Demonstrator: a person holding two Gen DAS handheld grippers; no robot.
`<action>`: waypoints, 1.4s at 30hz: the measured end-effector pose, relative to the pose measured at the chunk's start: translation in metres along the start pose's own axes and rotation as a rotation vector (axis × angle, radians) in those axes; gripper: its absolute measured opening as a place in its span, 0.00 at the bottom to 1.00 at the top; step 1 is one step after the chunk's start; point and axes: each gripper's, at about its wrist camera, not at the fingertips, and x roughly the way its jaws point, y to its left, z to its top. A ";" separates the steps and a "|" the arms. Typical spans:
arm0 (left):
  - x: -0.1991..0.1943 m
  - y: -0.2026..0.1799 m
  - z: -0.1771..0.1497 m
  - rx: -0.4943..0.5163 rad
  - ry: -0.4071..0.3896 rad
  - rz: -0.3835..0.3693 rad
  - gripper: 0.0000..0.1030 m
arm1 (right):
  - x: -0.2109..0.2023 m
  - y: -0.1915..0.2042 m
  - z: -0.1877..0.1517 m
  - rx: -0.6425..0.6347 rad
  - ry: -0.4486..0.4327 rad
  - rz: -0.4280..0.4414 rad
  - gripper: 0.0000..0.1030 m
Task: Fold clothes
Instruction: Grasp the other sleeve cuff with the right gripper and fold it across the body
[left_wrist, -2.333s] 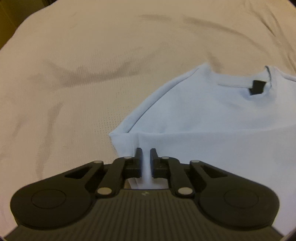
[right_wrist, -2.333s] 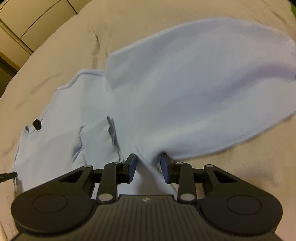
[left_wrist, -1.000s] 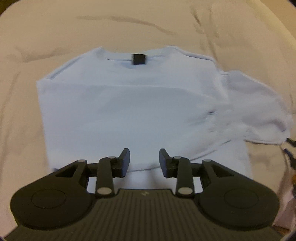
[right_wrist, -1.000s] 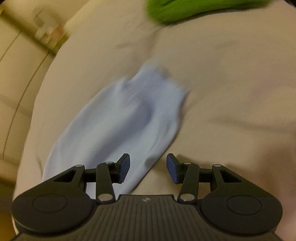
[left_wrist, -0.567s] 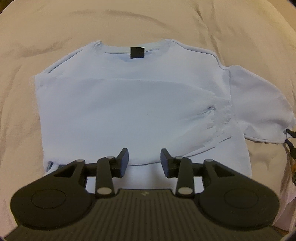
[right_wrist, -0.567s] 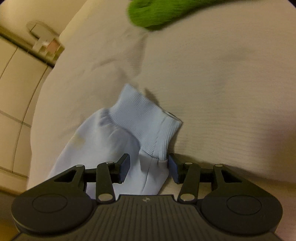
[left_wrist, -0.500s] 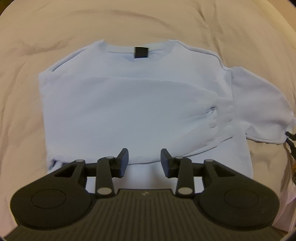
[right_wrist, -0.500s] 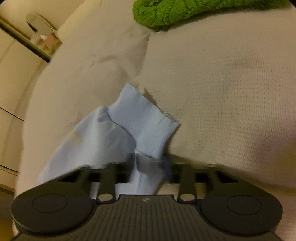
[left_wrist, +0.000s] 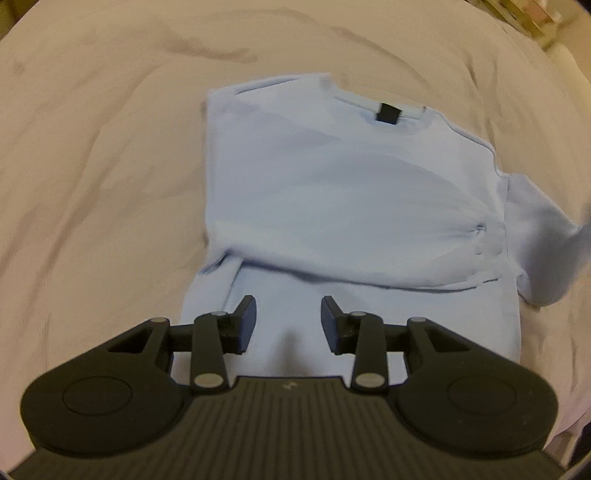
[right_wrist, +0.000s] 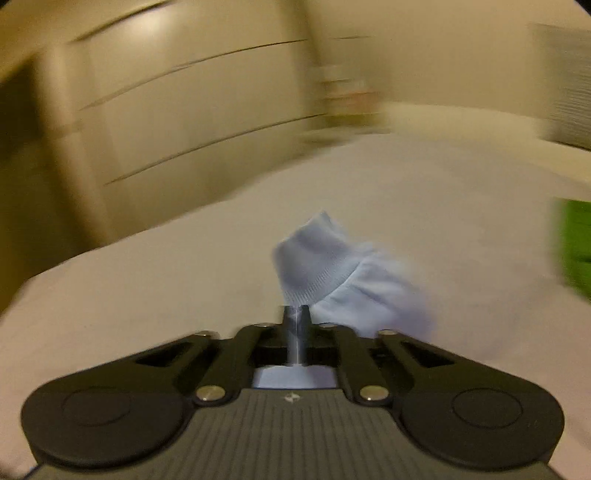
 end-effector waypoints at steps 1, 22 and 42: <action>-0.001 0.004 -0.003 -0.012 0.003 -0.005 0.32 | 0.001 0.030 -0.008 -0.032 0.037 0.087 0.03; 0.122 -0.104 0.039 -0.322 0.099 -0.503 0.47 | 0.025 -0.098 -0.113 0.230 0.678 -0.303 0.39; 0.080 -0.128 0.055 -0.385 -0.242 -0.610 0.05 | 0.048 -0.132 -0.101 0.297 0.627 -0.281 0.45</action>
